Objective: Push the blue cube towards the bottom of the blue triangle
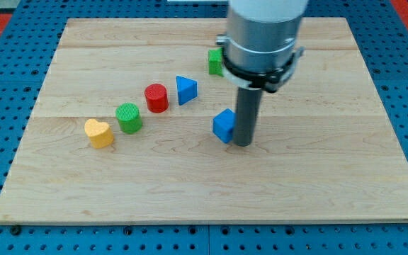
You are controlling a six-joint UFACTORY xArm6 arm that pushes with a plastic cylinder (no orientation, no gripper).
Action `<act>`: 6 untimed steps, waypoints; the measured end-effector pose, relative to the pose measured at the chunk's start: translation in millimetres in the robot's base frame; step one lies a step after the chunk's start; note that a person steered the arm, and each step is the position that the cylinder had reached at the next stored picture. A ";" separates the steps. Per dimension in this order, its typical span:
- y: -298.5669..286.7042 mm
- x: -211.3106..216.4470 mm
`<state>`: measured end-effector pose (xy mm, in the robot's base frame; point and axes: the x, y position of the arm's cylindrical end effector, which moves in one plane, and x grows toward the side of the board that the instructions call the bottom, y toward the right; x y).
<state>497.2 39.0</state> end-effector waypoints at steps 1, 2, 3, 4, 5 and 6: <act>-31.0 -18.7; -3.1 -19.9; 10.0 -41.9; -13.7 -29.0; -54.8 -25.0; -59.7 -38.0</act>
